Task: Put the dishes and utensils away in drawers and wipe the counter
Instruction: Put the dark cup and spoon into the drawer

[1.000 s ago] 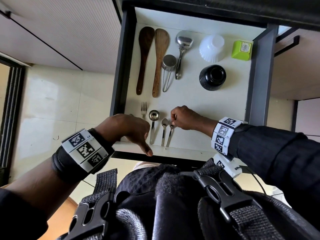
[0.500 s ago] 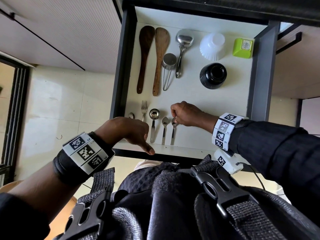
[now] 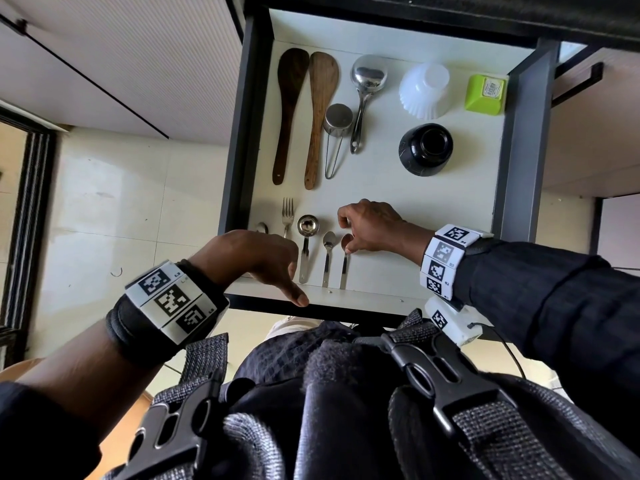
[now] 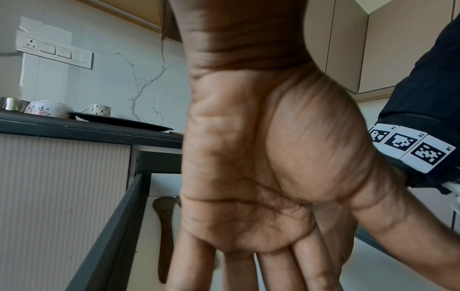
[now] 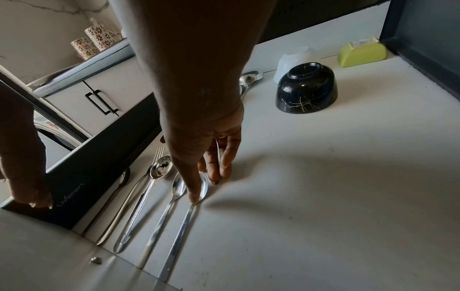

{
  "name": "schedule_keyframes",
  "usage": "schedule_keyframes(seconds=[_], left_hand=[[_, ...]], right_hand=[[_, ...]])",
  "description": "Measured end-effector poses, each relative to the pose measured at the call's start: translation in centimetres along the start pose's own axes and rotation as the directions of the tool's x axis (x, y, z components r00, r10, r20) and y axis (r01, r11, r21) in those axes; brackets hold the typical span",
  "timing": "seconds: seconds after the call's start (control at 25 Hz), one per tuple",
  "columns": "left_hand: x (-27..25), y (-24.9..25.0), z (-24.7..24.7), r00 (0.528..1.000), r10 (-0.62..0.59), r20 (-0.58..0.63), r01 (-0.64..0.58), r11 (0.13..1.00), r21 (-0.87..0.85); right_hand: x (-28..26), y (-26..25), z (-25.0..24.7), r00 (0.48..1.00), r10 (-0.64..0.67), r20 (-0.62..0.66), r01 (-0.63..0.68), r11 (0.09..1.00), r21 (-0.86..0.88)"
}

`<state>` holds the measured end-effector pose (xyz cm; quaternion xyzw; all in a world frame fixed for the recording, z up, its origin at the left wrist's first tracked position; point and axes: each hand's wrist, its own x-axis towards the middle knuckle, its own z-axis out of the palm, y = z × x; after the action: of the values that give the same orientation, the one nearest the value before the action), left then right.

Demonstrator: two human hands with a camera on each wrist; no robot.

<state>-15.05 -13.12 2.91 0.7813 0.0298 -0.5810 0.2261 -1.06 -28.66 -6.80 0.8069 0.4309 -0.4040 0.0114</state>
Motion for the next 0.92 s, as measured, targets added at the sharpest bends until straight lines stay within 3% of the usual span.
schedule_keyframes(seconds=[0.12, 0.2, 0.24, 0.32, 0.4, 0.52, 0.6, 0.72, 0.92], left_hand=[[-0.1, 0.2, -0.2, 1.000, 0.007, -0.019, -0.007, 1.000, -0.010], [-0.4, 0.5, -0.6, 0.986, 0.026, -0.164, -0.024, 1.000, 0.015], [-0.6, 0.7, -0.9, 0.948, 0.054, -0.312, -0.039, 0.998, 0.054], [-1.1, 1.3, -1.7, 0.786, 0.129, -0.605, -0.075, 0.991, 0.114], [-1.1, 2.4, -3.1, 0.649, 0.126, -0.750, -0.089, 0.992, 0.089], [0.0, 5.2, -5.0, 0.583, 0.063, -0.810, -0.039, 0.998, 0.049], [0.8, 8.0, -6.6, 0.531, 0.066, -0.845, -0.028, 0.998, 0.061], [2.4, 13.7, -9.4, 0.429, 0.082, -0.900, -0.032, 0.997, 0.075], [6.9, 27.6, -14.3, 0.352, 0.104, -0.930, -0.018, 0.994, 0.104]], right_hand=[[-0.1, 0.5, -0.6, 1.000, 0.002, 0.010, -0.003, 1.000, 0.012], [-0.5, 1.0, -1.4, 1.000, 0.003, 0.010, -0.004, 0.998, 0.059], [-0.8, 1.5, -1.8, 1.000, 0.002, -0.011, -0.001, 0.996, 0.094], [-1.7, 2.5, -2.8, 0.996, 0.001, -0.092, 0.012, 0.989, 0.148], [-3.1, 3.5, -3.8, 0.982, 0.013, -0.190, 0.026, 0.980, 0.200], [-5.2, 5.8, -5.0, 0.947, 0.060, -0.316, 0.042, 0.952, 0.305], [-6.9, 8.4, -6.1, 0.907, 0.080, -0.413, 0.090, 0.922, 0.376], [-10.3, 14.3, -8.1, 0.804, 0.082, -0.589, 0.217, 0.882, 0.419], [-18.8, 26.9, -11.2, 0.626, 0.097, -0.773, 0.351, 0.850, 0.392]])
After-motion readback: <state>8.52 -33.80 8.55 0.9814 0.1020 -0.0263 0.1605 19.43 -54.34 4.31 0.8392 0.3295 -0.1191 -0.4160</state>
